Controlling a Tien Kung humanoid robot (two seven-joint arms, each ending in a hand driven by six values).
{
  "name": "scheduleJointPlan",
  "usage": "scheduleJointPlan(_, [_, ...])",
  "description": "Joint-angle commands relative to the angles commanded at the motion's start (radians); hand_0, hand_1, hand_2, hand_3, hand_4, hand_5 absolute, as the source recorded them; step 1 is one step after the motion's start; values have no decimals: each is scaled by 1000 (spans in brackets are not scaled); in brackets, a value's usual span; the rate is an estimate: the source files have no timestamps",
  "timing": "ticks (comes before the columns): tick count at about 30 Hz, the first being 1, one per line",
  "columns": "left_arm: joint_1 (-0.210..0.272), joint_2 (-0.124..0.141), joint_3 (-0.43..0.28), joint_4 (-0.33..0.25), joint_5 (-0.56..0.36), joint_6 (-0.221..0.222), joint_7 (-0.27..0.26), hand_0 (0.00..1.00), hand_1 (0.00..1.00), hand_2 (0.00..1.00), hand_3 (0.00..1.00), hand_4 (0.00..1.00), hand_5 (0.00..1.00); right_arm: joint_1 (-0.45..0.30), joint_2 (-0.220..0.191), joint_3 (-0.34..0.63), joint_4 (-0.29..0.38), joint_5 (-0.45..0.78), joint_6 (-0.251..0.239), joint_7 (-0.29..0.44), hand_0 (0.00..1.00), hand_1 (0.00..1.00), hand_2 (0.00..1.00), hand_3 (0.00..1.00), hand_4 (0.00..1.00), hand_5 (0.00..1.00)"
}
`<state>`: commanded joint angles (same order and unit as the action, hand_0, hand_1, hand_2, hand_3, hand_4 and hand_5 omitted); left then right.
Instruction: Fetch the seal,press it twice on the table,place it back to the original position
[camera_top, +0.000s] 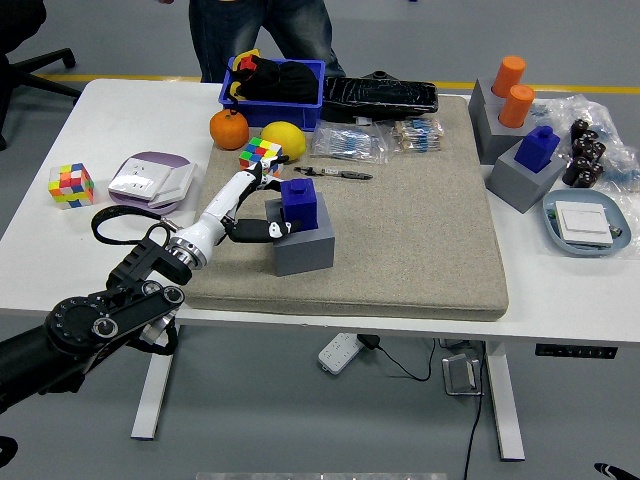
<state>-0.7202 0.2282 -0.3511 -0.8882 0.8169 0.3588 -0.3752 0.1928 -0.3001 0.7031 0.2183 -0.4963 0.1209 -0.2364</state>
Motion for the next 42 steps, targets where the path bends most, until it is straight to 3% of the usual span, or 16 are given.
scheduleJointPlan(2, [0,0,1,1,-1,3,-2,884,710,632,906,834,2,0,-1,-3,0,1,0,-1,855,769,709,737,790,563])
scheduleJointPlan(3, [0,-1,2,2,-1,3,-2,859,647,568,872,792,2,-1,-1,-4,0,2,0,-1,854,769,708,739,790,564])
scheduleJointPlan(8, [1,-2,3,4,-5,11,-7,859,647,568,872,792,2,1,-1,-12,0,5,0,0,854,769,708,739,790,564])
scheduleJointPlan(9, [1,-2,4,5,-6,14,-8,827,530,487,833,719,2,1,-1,-14,1,5,0,-1,854,769,708,739,790,564])
scheduleJointPlan(14, [2,-4,9,5,-13,30,-22,827,530,487,833,719,2,2,0,-16,1,8,0,-1,854,769,708,739,790,564])
scheduleJointPlan(15, [2,-4,10,5,-15,32,-26,803,459,412,812,699,2,2,0,-17,1,8,0,-1,854,769,707,739,789,564])
scheduleJointPlan(26, [10,-2,-3,-9,-25,48,-54,796,453,401,798,681,2,1,0,-20,1,8,0,-1,854,769,707,739,789,563])
scheduleJointPlan(27, [11,1,-9,-14,-23,49,-55,792,452,394,732,681,2,0,0,-20,1,7,0,-1,854,769,707,739,789,564])
scheduleJointPlan(35, [24,44,-138,-73,12,65,-78,792,451,391,731,681,2,-3,0,-14,0,3,1,-2,853,769,707,740,789,564])
scheduleJointPlan(39, [38,59,-185,-52,-7,94,-113,791,453,390,736,681,2,-4,2,-9,0,1,0,-1,853,768,707,739,788,562])
scheduleJointPlan(42, [50,65,-183,-14,-30,114,-138,791,453,390,736,681,2,-5,3,-6,0,0,0,0,853,768,707,739,788,562])
